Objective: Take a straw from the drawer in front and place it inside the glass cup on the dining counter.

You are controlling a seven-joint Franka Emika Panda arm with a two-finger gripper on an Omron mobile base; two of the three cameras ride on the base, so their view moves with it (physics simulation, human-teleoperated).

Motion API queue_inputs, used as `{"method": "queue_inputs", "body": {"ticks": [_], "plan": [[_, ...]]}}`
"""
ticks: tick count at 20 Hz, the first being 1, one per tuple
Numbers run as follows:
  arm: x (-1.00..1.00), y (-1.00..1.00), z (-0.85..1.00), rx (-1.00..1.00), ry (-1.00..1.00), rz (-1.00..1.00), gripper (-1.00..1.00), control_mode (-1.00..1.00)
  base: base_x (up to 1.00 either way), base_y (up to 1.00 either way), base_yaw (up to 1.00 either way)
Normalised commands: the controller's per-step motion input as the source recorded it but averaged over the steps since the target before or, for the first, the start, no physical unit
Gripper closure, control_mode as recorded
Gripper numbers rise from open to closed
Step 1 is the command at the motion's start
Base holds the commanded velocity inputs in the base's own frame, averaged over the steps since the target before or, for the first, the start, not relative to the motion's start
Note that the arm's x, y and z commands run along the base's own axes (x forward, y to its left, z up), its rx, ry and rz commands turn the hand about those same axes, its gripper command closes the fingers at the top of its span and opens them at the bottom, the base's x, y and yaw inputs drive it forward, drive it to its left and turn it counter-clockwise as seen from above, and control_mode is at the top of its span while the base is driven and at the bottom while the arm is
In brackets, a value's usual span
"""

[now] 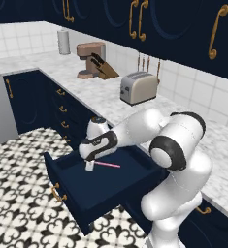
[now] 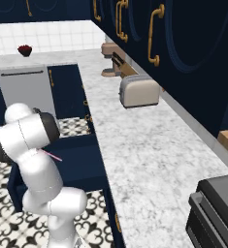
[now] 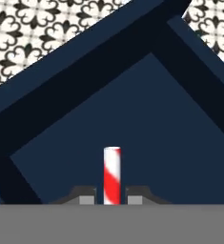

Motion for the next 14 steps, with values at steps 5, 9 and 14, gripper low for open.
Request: {"method": "queue_inputs", "body": {"ticks": [5,9,14], "plan": [[-0.02,0.09,1.00,0.00,0.00,-0.27,1.00,-1.00,0.00,0.00,0.00],[-0.26,-0.10,1.00,0.00,0.00,-0.34,1.00,-1.00,0.00,0.00,0.00],[-0.41,-0.38,1.00,-0.02,-0.03,-0.31,1.00,-1.00,0.00,0.00,0.00]]}}
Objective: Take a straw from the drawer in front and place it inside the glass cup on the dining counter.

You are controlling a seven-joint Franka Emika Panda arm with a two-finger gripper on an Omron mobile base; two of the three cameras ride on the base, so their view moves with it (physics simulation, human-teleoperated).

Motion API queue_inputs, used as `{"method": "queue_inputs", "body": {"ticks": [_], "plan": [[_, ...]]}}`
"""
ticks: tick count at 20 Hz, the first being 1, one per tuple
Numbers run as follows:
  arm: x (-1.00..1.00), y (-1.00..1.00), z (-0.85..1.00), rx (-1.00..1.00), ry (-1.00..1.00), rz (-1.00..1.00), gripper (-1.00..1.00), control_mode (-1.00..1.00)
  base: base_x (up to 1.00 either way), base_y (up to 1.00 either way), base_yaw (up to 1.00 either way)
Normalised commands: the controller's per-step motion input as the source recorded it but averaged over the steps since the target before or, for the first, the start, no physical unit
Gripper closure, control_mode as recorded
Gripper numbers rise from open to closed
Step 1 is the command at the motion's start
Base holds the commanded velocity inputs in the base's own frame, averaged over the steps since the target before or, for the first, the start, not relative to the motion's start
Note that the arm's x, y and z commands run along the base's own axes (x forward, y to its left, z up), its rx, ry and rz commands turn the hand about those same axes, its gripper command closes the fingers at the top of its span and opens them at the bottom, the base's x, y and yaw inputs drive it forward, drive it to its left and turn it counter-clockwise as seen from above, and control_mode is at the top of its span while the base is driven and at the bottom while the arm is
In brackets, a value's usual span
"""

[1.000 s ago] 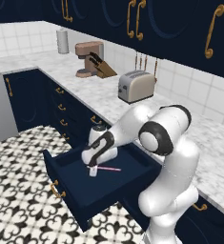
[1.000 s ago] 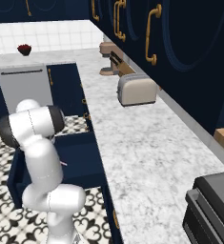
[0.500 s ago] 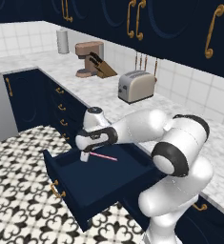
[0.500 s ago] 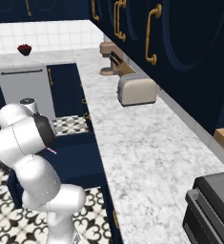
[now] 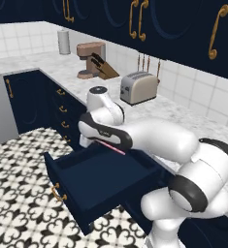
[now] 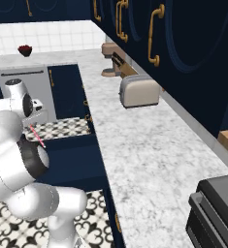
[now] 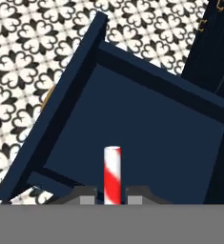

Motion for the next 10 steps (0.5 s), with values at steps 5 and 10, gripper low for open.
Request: {"method": "queue_inputs", "body": {"ticks": [5,10], "plan": [[-0.17,-0.55,0.68,-0.02,-0.06,-0.25,1.00,-1.00,0.00,0.00,0.00],[-0.01,-0.57,0.13,0.00,-0.03,-0.21,1.00,-1.00,0.00,0.00,0.00]]}}
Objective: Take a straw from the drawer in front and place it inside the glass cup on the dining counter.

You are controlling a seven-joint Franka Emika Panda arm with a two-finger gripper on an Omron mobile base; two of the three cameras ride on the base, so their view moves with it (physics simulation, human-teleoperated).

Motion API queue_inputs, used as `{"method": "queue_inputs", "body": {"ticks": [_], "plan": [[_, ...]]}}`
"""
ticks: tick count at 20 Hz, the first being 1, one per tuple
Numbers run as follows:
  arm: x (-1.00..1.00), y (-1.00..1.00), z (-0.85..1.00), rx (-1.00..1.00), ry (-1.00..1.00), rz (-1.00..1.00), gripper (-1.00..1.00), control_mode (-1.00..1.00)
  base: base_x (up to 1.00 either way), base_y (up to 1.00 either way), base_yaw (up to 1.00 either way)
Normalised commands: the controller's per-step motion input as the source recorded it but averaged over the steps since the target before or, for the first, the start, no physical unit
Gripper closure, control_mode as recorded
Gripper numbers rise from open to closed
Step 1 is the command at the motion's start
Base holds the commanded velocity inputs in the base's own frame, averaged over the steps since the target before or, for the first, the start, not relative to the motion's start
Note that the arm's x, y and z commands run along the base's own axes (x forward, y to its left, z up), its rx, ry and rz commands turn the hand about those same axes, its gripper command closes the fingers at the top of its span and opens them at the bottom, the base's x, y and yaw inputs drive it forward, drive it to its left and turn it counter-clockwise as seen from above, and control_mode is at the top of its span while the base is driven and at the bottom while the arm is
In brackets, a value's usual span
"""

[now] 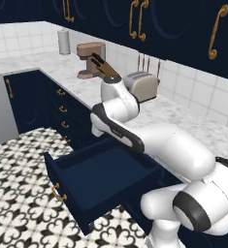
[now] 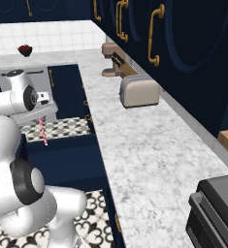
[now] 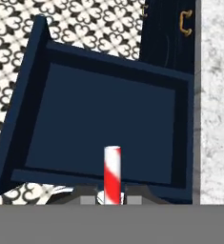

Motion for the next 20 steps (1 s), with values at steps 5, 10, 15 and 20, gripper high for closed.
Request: {"method": "queue_inputs", "body": {"ticks": [5,10,15,20], "plan": [[0.00,-0.05,0.00,0.00,-0.01,-0.03,1.00,1.00,-0.67,-0.04,-0.12],[0.00,0.00,0.00,0.00,0.00,0.00,1.00,1.00,-1.00,0.22,0.11],[0.00,0.00,0.00,0.00,0.00,0.00,1.00,1.00,-0.50,0.66,0.85],[0.00,0.00,0.00,0.00,0.00,0.00,1.00,1.00,-0.17,0.63,0.95]]}}
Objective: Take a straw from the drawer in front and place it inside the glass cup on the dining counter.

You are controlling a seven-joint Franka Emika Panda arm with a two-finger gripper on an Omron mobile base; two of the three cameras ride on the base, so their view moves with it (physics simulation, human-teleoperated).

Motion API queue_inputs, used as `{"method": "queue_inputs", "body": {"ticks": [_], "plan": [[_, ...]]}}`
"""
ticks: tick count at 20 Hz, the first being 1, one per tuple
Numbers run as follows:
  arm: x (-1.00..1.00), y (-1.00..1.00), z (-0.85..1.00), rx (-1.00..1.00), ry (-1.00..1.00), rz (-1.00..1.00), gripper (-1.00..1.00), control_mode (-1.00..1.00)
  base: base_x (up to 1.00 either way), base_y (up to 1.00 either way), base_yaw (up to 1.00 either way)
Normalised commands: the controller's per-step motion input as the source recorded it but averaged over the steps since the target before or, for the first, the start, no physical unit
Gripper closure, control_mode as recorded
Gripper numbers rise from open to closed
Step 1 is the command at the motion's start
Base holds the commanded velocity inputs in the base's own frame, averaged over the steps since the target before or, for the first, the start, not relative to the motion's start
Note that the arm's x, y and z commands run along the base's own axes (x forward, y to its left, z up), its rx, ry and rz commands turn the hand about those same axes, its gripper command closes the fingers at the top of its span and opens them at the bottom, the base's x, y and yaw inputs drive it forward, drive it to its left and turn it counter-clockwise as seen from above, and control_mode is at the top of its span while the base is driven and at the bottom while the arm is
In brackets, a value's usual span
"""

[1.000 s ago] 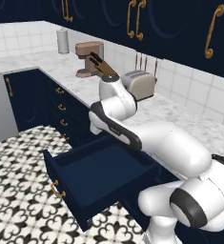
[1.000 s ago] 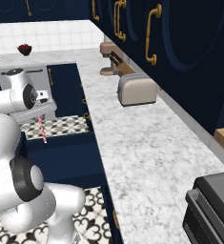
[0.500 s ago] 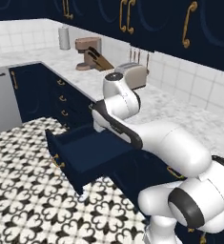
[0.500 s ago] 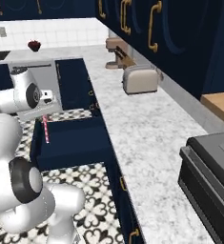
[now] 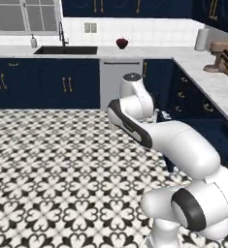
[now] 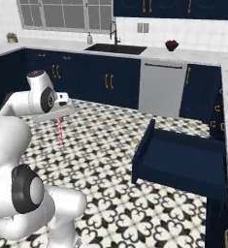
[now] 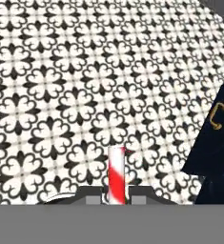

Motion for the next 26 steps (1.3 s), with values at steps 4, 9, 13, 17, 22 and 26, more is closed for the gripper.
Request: {"method": "queue_inputs", "body": {"ticks": [4,9,13,17,22,26], "plan": [[0.00,0.00,0.00,0.00,0.00,0.00,1.00,1.00,-0.01,0.67,0.91],[0.00,0.00,0.00,0.00,0.00,0.00,1.00,1.00,0.05,0.83,0.77],[0.00,0.00,0.00,0.00,0.00,0.00,1.00,1.00,0.37,1.00,0.39],[0.00,0.00,0.00,0.00,0.00,0.00,1.00,1.00,0.54,1.00,0.01],[0.00,0.00,0.00,0.00,0.00,0.00,1.00,1.00,0.40,1.00,-0.22],[0.00,0.00,0.00,0.00,0.00,0.00,1.00,1.00,0.04,1.00,-0.35]]}}
